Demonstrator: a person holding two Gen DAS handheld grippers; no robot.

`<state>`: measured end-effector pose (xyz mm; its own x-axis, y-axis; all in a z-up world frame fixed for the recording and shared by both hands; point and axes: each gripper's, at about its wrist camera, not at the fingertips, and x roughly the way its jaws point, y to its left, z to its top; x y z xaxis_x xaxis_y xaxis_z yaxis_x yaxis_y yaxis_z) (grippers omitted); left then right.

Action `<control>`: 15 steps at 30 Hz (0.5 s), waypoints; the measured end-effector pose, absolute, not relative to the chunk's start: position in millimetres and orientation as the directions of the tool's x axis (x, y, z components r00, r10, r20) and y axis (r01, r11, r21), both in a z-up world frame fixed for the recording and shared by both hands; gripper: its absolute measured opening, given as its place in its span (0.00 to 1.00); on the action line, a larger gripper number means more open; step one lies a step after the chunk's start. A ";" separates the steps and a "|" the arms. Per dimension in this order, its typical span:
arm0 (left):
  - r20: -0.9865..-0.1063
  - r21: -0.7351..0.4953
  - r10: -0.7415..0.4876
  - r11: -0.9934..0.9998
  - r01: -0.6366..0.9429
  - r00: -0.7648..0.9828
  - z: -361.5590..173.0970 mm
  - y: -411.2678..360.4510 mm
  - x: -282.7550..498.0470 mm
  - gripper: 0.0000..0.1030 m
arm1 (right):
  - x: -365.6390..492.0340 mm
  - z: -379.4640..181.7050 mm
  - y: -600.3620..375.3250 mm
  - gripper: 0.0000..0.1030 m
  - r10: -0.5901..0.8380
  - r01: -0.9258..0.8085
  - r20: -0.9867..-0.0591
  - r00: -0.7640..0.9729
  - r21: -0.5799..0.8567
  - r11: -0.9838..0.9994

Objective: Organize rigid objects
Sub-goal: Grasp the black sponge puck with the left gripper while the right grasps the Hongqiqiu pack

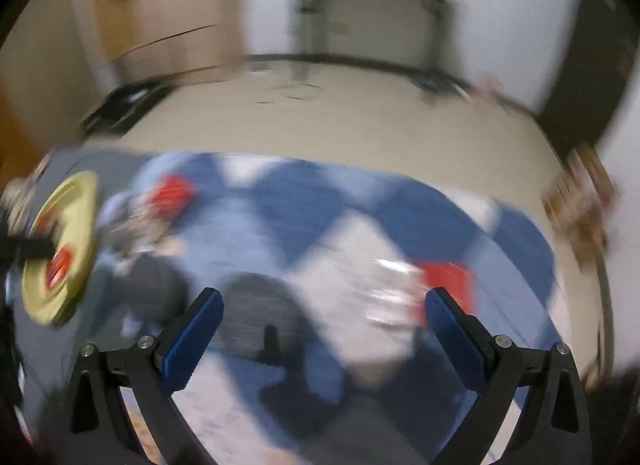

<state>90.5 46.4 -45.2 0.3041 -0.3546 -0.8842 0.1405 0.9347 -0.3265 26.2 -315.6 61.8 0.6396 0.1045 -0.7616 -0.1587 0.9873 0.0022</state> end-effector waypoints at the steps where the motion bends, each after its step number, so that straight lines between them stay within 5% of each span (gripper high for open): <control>1: -0.891 -0.317 -0.353 0.934 0.163 0.287 -49.9 32.0 89.7 1.00 | 31.8 54.4 -338.6 1.00 0.086 -0.104 -0.783 0.615 0.028 0.994; 6: -0.922 -0.194 -0.258 0.953 0.232 0.288 -63.7 -6.2 84.3 1.00 | 43.6 24.5 -368.7 1.00 0.075 -0.032 -0.854 0.514 0.068 0.997; 15: -0.938 -0.203 -0.230 0.971 0.125 0.261 -95.8 -4.0 104.4 1.00 | 96.9 -15.2 -382.2 1.00 0.069 -0.016 -0.867 0.493 0.071 0.997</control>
<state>104.4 -4.0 -95.8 0.2613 -0.2298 -0.9375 0.1254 0.9711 -0.2031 96.9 -382.2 -15.2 0.4926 0.0694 -0.8675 -0.0159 0.9974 0.0707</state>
